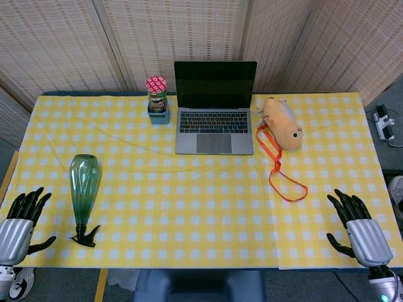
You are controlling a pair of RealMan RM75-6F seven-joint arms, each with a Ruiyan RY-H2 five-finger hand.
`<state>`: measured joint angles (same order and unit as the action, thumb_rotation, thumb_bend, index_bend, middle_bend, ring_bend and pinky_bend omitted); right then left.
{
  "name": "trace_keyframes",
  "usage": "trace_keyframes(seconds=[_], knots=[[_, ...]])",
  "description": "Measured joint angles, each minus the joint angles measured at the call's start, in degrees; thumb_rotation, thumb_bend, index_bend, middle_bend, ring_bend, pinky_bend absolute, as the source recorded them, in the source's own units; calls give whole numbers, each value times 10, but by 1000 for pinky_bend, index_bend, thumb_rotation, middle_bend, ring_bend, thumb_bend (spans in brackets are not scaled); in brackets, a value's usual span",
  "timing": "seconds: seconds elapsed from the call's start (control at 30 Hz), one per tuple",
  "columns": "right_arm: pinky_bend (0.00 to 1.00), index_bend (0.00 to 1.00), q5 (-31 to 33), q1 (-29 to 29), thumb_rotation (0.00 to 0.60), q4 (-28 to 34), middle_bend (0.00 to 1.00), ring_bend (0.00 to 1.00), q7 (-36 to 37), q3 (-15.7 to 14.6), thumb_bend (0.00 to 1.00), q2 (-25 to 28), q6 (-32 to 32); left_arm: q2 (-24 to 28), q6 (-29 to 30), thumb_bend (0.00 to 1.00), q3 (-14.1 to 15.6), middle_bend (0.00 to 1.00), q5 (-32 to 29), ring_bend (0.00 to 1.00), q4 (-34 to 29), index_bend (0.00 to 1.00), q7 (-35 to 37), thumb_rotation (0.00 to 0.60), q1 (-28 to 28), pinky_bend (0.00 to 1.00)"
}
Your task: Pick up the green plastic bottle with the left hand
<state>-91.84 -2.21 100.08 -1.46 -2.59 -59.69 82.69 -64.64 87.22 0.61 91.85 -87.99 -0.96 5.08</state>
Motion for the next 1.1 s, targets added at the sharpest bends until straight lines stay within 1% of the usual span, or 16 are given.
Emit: trace_keyframes(seconds=[0.33,0.43,0.53,0.63,0.77,0.87,0.93,1.1], knots=[[0,0,2,7,600,0,0,0,0,0,355,4,10,-7,-15,121,0,39,5,27,4,94,3,600,10,0],[0,0,1,11,600,3,0,0,1,0,355,6,18,-15,-19,121,2,23,16,23,10,91,5,600,17,0],[0,0,-5,15,600,5,0,0,2,-1,355,8,28,-32,-16,122,5,0,40,12,29,87,7,600,23,0],[0,0,-2,17,600,4,0,0,3,0,354,8,30,-61,-2,122,8,0,76,4,66,87,12,600,31,0],[0,0,4,17,600,3,0,0,4,2,355,7,25,-107,19,122,11,0,120,0,145,86,20,600,47,0],[0,0,6,16,600,3,0,0,2,3,354,6,23,-145,26,122,13,0,146,0,217,88,24,600,64,0],[0,0,8,16,600,2,0,0,1,4,354,5,22,-166,23,123,15,0,154,0,253,89,29,600,78,0],[0,0,20,13,600,0,0,0,-2,8,355,2,12,-190,15,124,16,0,152,0,307,88,51,600,96,0]])
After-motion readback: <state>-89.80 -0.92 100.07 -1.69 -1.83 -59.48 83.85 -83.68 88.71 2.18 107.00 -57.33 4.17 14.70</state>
